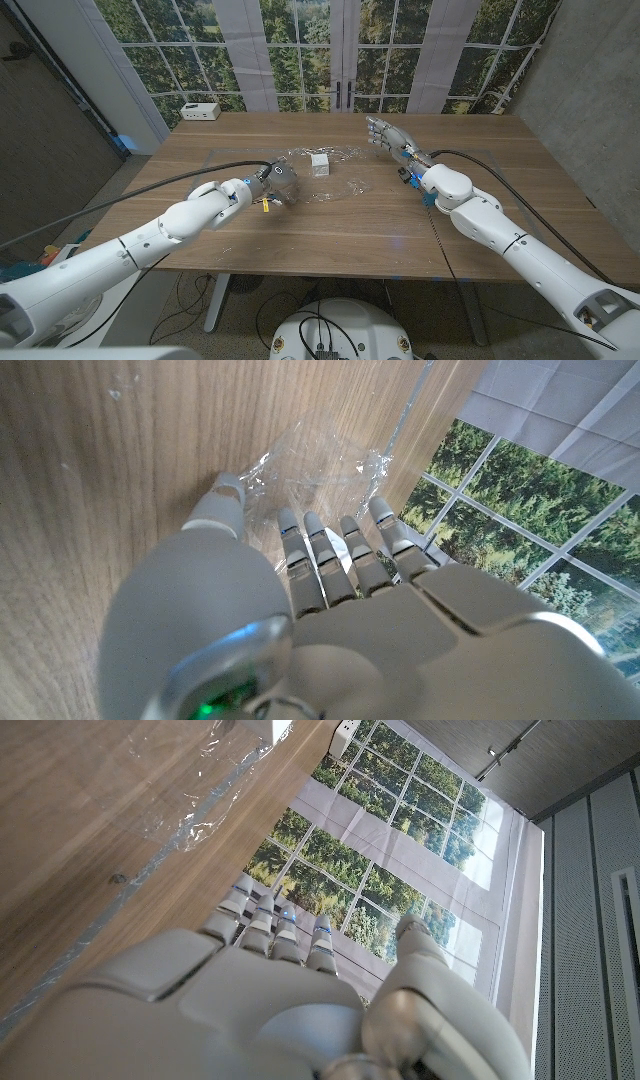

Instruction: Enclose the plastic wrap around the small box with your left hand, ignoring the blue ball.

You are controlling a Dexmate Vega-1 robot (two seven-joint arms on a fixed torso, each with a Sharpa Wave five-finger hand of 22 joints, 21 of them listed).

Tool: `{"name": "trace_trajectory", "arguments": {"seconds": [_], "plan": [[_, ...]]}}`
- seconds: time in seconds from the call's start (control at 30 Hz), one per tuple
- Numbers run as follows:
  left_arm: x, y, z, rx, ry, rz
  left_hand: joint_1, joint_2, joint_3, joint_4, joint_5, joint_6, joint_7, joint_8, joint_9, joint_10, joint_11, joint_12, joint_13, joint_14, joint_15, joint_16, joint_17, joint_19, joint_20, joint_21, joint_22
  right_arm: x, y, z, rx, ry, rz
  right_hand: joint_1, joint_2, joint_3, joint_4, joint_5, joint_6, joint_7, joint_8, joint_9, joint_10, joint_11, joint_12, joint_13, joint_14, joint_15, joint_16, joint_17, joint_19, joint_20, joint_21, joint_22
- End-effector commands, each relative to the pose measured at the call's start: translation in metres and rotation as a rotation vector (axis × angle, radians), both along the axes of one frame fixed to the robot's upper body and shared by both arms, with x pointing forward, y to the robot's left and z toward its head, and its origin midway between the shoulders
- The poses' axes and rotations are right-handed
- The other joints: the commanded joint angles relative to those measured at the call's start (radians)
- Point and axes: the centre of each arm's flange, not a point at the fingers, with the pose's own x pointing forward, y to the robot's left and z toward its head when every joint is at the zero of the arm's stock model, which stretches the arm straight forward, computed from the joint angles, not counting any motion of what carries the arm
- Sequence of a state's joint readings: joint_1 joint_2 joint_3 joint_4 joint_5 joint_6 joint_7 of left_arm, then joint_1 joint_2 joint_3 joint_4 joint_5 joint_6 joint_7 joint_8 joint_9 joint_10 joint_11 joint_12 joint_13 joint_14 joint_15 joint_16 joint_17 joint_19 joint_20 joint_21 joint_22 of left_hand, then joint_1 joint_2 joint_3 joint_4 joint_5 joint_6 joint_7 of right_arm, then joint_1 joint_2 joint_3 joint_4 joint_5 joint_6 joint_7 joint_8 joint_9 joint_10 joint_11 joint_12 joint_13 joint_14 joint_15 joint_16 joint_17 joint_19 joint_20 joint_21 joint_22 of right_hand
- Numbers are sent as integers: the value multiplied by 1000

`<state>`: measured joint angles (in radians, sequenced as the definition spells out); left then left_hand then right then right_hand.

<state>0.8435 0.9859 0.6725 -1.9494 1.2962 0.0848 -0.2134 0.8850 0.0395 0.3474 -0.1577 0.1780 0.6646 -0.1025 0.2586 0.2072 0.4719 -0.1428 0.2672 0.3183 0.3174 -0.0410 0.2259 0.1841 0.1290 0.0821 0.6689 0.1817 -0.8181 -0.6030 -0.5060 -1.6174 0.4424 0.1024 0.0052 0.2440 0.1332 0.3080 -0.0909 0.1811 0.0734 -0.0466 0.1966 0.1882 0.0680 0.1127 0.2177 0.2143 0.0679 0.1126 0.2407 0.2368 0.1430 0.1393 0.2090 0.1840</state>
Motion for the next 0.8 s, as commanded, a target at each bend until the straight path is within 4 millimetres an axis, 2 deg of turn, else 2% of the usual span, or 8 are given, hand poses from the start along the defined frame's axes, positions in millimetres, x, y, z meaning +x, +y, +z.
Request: {"name": "trace_trajectory", "arguments": {"seconds": [0.03, 0.1, 0.2, 0.33, 0.37, 0.43, 0.57, 0.8], "plan": [[6, -1, -9, 25, 26, 13, 17, -3, -6, 2, 3, 42, -1, 16, 3, 11, 0, 9, 6, 14, -76, 4, 2, 8, -3, -5, 3, 1, 0, 1, 3, 5, -3, 5, 3, -2, 0, 0, 11, 0, 4, 2, 11, 5, -2, 0, 5, 4, 4, 3, 5, 10, 7, 2], [7, -1, -9, 34, 21, 8, 25, 0, -14, 3, 3, 119, 10, 44, 7, 30, -6, 14, 8, 19, -77, 3, 1, 9, -2, -9, 3, 1, 0, 1, -2, 6, -11, 5, 3, -2, 0, 0, 10, 0, 4, 2, 10, 3, -2, 0, 6, 4, 4, 3, 6, 10, 7, 2], [6, -1, -11, 55, -46, -1, 42, 11, -14, 0, 4, 167, 12, 62, 10, 47, -15, 17, 9, 33, -88, 7, 2, 16, -6, -11, 3, 2, 1, 1, -4, 9, -8, 5, 3, -2, 0, 0, 10, 0, 4, 2, 11, 3, -2, 0, 6, 4, 4, 3, 6, 10, 7, 2], [8, 0, -14, 34, -113, -4, 60, 19, -11, -4, 4, 171, 11, 63, 11, 57, -24, 18, 10, 46, -98, 10, 2, 26, -9, -10, 3, 3, 1, 1, -5, 9, -14, 5, 3, -2, 0, -1, 9, 0, 3, 2, 11, 4, -2, 0, 6, 5, 4, 4, 6, 10, 7, 2], [9, 1, -15, 33, -118, -3, 70, 20, -11, -6, 2, 150, -2, 54, 11, 60, -24, 17, 11, 50, -101, 11, 2, 34, -15, -9, 4, 4, 2, 2, -3, 15, -3, 5, 3, -2, 0, -1, 10, 0, 3, 2, 11, 3, -2, 0, 5, 5, 4, 4, 6, 10, 7, 2], [10, 2, -15, -1, -121, -26, 86, 40, -5, -4, 1, 149, 4, 53, 12, 80, -27, 23, 12, 63, -106, 16, 4, 46, -17, -6, 4, 4, 2, 2, 1, 11, -10, 5, 3, -2, 0, -1, 10, 0, 3, 2, 11, 4, -2, 0, 5, 5, 4, 4, 5, 10, 7, 2], [8, 4, -12, -22, -148, -41, 112, 129, 39, 14, 6, 251, 44, 94, 20, 132, -19, 36, 18, 108, -117, 24, 8, 66, -19, 0, 6, 5, 1, 2, 3, 14, -17, 5, 3, -2, 0, -1, 9, 0, 2, 2, 11, 3, -3, 0, 5, 5, 3, 4, 5, 10, 7, 2], [3, 7, -2, -147, -242, -93, 109, 141, 54, 24, 4, 260, 49, 106, 32, 152, -24, 40, 21, 127, -122, 25, 8, 78, -26, 5, 7, 7, 2, 5, -3, 13, -11, 5, 3, -2, 0, -1, 9, 1, 2, 2, 11, 2, -3, 0, 5, 6, 3, 3, 5, 10, 7, 2]]}}
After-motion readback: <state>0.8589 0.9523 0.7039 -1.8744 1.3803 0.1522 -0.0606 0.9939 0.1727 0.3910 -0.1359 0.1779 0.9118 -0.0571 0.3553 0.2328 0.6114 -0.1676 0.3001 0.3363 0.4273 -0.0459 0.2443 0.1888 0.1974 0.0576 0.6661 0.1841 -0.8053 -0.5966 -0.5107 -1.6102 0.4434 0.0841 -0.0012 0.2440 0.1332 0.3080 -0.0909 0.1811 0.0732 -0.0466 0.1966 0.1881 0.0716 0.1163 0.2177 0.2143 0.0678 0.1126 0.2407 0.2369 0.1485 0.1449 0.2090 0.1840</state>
